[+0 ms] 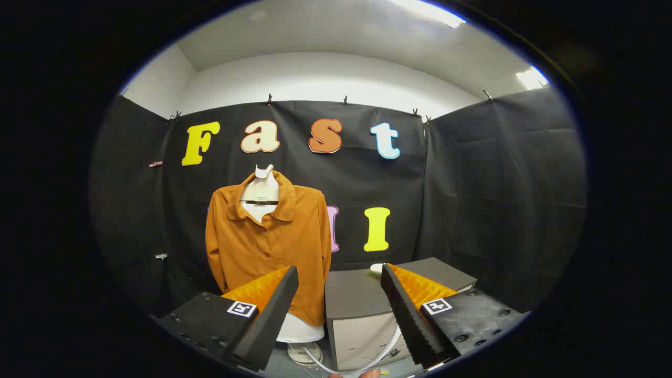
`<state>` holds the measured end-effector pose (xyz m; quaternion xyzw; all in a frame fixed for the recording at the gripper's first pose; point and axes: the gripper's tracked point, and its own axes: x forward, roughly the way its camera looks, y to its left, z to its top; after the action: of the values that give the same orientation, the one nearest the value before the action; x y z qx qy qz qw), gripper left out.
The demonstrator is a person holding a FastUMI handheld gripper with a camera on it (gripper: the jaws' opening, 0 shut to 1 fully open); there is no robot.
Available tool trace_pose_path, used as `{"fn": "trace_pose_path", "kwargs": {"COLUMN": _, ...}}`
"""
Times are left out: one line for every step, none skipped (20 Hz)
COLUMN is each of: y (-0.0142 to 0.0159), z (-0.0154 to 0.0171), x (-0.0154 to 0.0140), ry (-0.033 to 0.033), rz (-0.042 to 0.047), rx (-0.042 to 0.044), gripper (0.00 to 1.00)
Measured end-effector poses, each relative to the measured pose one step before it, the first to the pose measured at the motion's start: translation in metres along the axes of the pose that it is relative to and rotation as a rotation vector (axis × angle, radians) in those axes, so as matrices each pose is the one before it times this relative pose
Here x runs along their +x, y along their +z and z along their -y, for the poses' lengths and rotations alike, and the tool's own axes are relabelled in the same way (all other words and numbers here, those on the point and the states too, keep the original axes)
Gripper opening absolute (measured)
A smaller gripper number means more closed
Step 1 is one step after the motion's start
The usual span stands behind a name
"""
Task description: Iron the clothes twice with a garment steamer, once on the left side and once on the right side.
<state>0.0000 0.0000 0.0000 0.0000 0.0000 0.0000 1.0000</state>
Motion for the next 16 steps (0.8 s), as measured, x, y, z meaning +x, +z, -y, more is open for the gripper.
{"fn": "trace_pose_path", "kwargs": {"y": -0.00075, "z": -0.0008, "x": -0.00144, "ry": 0.00307, "rz": -0.00034, "rx": -0.00154, "gripper": 0.99}}
{"fn": "trace_pose_path", "kwargs": {"y": -0.00041, "z": -0.00165, "x": -0.00103, "ry": 0.00214, "rz": -0.00147, "rx": 0.00101, "gripper": 0.99}}
{"fn": "trace_pose_path", "kwargs": {"y": -0.0006, "z": -0.00212, "x": -0.0022, "ry": 0.00433, "rz": -0.00052, "rx": 0.00133, "gripper": 0.99}}
{"fn": "trace_pose_path", "kwargs": {"y": -0.00031, "z": -0.00258, "x": -0.00127, "ry": 0.00434, "rz": -0.00033, "rx": 0.0014, "gripper": 0.99}}
{"fn": "trace_pose_path", "kwargs": {"y": -0.0002, "z": -0.00172, "x": -0.00191, "ry": 0.00377, "rz": -0.00019, "rx": -0.00043, "gripper": 0.99}}
{"fn": "trace_pose_path", "kwargs": {"y": 0.0005, "z": -0.00253, "x": -0.00049, "ry": 0.00435, "rz": 0.00121, "rx": -0.00117, "gripper": 0.99}}
{"fn": "trace_pose_path", "kwargs": {"y": 0.00077, "z": -0.00294, "x": -0.0018, "ry": 0.00822, "rz": 0.00089, "rx": -0.00042, "gripper": 0.99}}
{"fn": "trace_pose_path", "kwargs": {"y": 0.00217, "z": -0.00265, "x": -0.00157, "ry": 0.00574, "rz": 0.00519, "rx": 0.0019, "gripper": 0.99}}
{"fn": "trace_pose_path", "kwargs": {"y": 0.0016, "z": -0.00086, "x": -0.001, "ry": 0.00455, "rz": 0.00557, "rx": 0.00098, "gripper": 0.99}}
{"fn": "trace_pose_path", "kwargs": {"y": 0.00252, "z": -0.00274, "x": -0.00184, "ry": 0.00493, "rz": 0.00576, "rx": -0.00157, "gripper": 0.99}}
{"fn": "trace_pose_path", "kwargs": {"y": 0.00092, "z": -0.00129, "x": -0.00015, "ry": 0.00199, "rz": 0.00358, "rx": -0.0034, "gripper": 0.99}}
{"fn": "trace_pose_path", "kwargs": {"y": -0.00034, "z": -0.00097, "x": -0.00024, "ry": -0.00006, "rz": 0.00027, "rx": -0.00421, "gripper": 0.99}}
{"fn": "trace_pose_path", "kwargs": {"y": 0.00031, "z": -0.00106, "x": -0.00017, "ry": -0.00004, "rz": -0.00109, "rx": -0.00174, "gripper": 0.99}}
{"fn": "trace_pose_path", "kwargs": {"y": -0.00089, "z": -0.0013, "x": -0.00024, "ry": 0.00189, "rz": -0.00432, "rx": 0.00056, "gripper": 0.99}}
{"fn": "trace_pose_path", "kwargs": {"y": 0.00174, "z": -0.00197, "x": -0.00137, "ry": 0.00226, "rz": 0.00067, "rx": 0.00091, "gripper": 0.99}}
{"fn": "trace_pose_path", "kwargs": {"y": 0.00067, "z": -0.00053, "x": 0.00061, "ry": -0.00028, "rz": 0.00108, "rx": -0.00091, "gripper": 0.99}}
